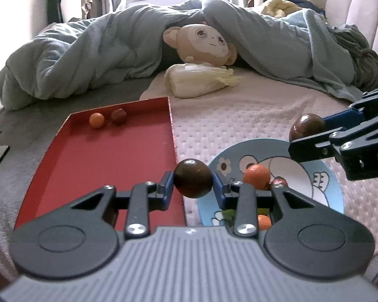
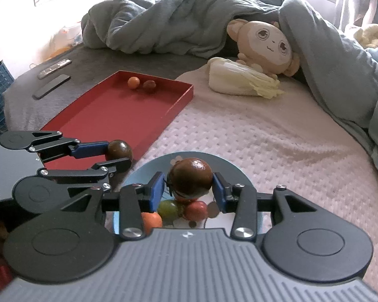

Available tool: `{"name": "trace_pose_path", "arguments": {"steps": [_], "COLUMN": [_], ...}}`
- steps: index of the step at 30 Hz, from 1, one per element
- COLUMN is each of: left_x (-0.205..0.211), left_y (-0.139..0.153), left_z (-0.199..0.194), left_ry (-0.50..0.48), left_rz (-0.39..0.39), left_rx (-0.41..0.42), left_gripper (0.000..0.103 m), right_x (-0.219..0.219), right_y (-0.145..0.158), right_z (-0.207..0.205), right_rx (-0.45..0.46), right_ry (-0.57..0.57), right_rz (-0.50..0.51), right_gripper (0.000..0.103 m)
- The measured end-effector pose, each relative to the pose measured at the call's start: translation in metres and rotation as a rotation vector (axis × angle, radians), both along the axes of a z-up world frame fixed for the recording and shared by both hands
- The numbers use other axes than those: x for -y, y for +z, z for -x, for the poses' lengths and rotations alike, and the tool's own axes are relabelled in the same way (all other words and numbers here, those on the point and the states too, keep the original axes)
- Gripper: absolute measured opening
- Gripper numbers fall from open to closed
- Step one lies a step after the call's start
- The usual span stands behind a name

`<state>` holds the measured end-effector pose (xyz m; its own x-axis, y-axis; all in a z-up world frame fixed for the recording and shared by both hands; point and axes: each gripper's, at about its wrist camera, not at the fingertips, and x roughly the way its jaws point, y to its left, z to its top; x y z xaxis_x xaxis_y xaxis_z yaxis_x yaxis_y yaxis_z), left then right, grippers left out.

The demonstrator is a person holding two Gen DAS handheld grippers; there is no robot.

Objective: Organize fruits
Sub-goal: 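Carry both held plums over the blue tiger plate, then open the right gripper onto the plate while the left gripper releases its plum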

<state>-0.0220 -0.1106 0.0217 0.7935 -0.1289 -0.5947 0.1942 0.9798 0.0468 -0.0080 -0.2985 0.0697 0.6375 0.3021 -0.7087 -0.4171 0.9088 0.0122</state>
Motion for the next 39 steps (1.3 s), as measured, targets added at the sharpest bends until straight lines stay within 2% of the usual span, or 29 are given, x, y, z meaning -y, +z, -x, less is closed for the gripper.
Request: {"name": "trace_pose_path", "arguments": {"steps": [9, 14, 19, 29, 31, 33, 39], "left_x": [0.009, 0.013, 0.015, 0.019, 0.019, 0.020, 0.022], "left_y": [-0.003, -0.006, -0.007, -0.010, -0.011, -0.012, -0.013], "left_z": [0.002, 0.001, 0.001, 0.002, 0.002, 0.001, -0.003], "left_ry": [-0.018, -0.027, -0.032, -0.042, -0.042, -0.043, -0.043], "left_rz": [-0.001, -0.001, -0.006, -0.016, -0.017, -0.018, -0.019], "left_rx": [-0.009, -0.017, -0.019, -0.023, -0.026, -0.029, -0.030], "left_gripper": [0.037, 0.037, 0.037, 0.037, 0.037, 0.037, 0.037], "right_x": [0.022, 0.027, 0.021, 0.013, 0.014, 0.015, 0.013], "right_y": [-0.015, -0.031, -0.046, -0.058, -0.058, -0.057, -0.049], "right_z": [-0.003, -0.011, -0.016, -0.017, -0.017, -0.017, -0.015], "right_rx": [-0.040, -0.099, -0.166, -0.223, -0.223, -0.222, -0.193], "right_ry": [-0.060, -0.081, -0.062, -0.046, -0.049, -0.054, -0.053], "right_rz": [0.028, 0.068, 0.110, 0.156, 0.157, 0.152, 0.141], "right_gripper": [0.048, 0.048, 0.048, 0.049, 0.052, 0.070, 0.074]}}
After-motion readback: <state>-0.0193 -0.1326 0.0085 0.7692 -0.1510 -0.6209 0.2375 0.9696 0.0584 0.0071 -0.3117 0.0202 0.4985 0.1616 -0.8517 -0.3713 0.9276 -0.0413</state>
